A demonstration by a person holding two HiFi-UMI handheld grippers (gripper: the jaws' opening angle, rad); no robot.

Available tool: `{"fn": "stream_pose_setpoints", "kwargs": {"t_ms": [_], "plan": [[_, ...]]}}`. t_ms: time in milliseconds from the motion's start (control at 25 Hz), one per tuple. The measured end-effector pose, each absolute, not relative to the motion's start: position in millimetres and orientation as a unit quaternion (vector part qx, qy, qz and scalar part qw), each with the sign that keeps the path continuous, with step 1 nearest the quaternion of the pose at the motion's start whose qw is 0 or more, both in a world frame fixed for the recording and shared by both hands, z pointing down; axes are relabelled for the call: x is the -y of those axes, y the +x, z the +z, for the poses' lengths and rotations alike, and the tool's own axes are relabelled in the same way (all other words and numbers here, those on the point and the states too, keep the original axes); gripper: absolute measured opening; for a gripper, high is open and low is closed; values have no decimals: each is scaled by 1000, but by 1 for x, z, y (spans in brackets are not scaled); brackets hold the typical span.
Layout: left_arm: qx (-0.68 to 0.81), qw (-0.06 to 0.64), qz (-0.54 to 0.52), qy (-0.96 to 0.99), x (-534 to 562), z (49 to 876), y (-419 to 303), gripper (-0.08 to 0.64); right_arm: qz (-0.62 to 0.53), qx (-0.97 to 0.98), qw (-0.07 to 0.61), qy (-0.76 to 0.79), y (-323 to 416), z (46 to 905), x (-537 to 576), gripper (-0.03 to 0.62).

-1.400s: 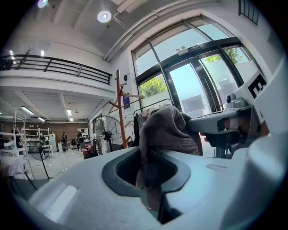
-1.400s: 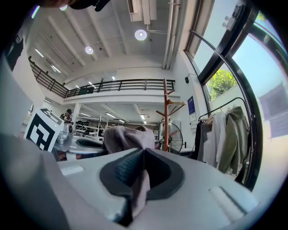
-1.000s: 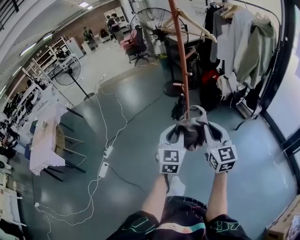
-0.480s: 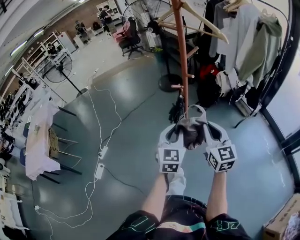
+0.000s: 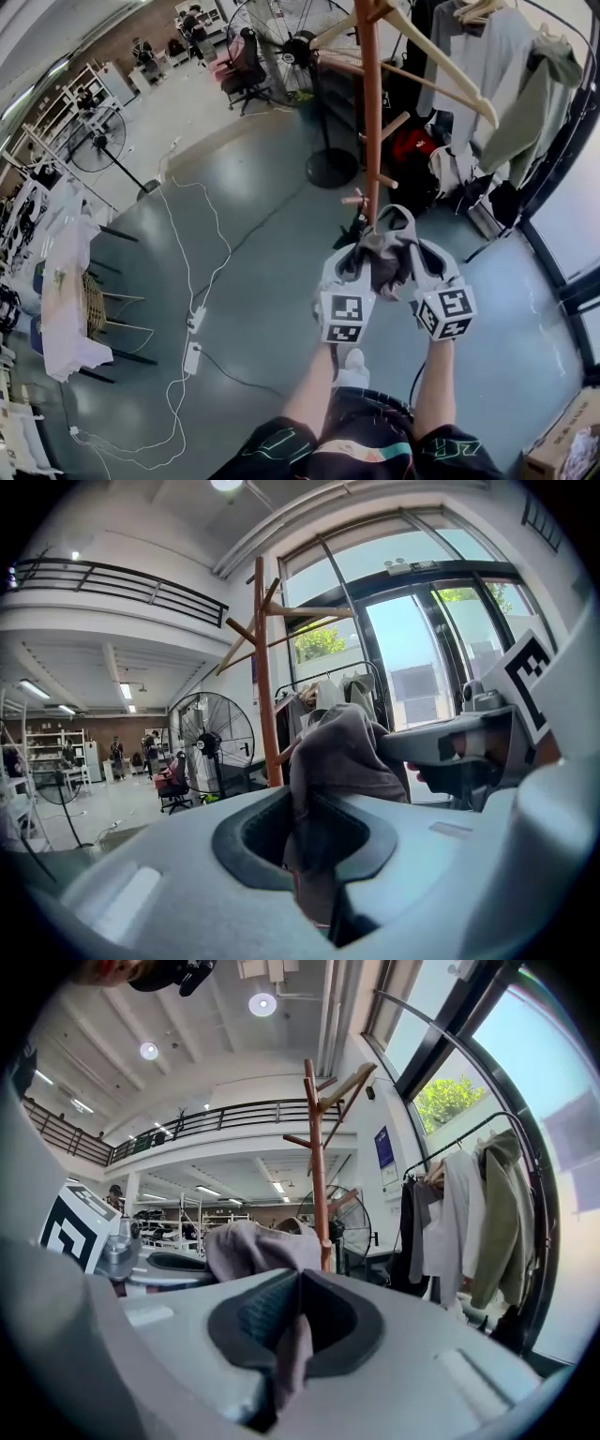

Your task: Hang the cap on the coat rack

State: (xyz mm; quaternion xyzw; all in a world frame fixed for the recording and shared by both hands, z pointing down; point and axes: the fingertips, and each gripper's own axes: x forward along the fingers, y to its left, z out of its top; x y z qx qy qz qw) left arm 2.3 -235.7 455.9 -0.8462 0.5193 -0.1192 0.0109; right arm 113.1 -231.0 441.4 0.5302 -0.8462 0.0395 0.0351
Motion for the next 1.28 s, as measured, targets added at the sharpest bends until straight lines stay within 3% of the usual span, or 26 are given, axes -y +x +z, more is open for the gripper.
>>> {"fn": "stream_pose_setpoints", "kwargs": {"t_ms": [680,1280], "plan": [[-497,-40,-97,-861,337,487,17,55,52,826,108,551,125,469,325,17],[-524,-79,-145,-836,384,525,7,56,90,849,149,498,105,511,389,17]]}}
